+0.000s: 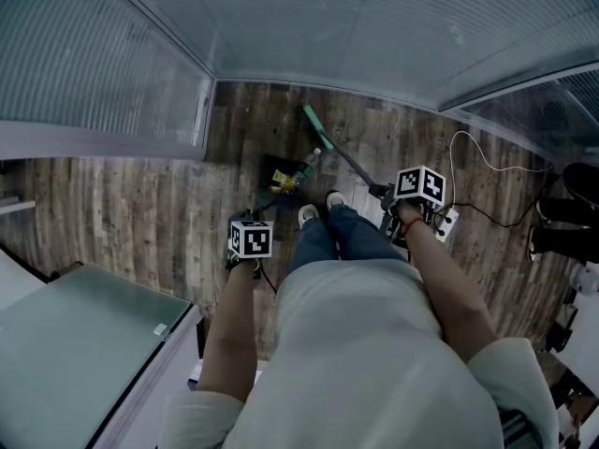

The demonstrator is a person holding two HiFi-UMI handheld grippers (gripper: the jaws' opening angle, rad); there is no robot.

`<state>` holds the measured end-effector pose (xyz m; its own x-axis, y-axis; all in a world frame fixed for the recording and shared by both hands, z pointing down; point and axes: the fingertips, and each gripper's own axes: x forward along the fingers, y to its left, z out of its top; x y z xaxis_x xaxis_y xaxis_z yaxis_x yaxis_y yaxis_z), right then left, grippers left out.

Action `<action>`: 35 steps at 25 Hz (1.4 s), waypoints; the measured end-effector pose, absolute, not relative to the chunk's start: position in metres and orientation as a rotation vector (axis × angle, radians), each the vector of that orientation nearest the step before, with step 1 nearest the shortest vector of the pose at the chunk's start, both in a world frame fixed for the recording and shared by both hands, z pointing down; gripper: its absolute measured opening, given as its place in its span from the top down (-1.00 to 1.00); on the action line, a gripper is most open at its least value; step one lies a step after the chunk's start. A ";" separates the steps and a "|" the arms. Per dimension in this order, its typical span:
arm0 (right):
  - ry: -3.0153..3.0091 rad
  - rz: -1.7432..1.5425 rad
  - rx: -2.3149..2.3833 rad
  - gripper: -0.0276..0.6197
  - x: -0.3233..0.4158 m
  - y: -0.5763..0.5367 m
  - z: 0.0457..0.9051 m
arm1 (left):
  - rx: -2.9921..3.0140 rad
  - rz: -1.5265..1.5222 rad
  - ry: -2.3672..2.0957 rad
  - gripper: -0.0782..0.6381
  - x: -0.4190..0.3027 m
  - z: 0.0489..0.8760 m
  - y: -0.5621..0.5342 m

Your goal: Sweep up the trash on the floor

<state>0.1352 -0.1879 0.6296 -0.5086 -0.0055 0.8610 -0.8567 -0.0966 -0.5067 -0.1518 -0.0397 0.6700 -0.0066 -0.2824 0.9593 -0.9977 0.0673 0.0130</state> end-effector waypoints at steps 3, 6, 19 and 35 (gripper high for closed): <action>-1.498 1.701 1.004 0.58 0.146 -0.188 0.636 | 1.371 1.003 -1.444 0.53 -0.152 0.670 -0.040; -1.461 1.700 1.036 0.58 0.155 -0.189 0.647 | 1.378 1.000 -1.442 0.53 -0.152 0.671 -0.041; -1.343 1.707 1.064 0.58 0.137 -0.182 0.683 | 1.426 1.007 -1.418 0.53 -0.152 0.670 -0.038; -1.382 1.770 0.901 0.58 0.081 -0.152 0.673 | 1.596 1.107 -1.317 0.53 -0.144 0.668 -0.044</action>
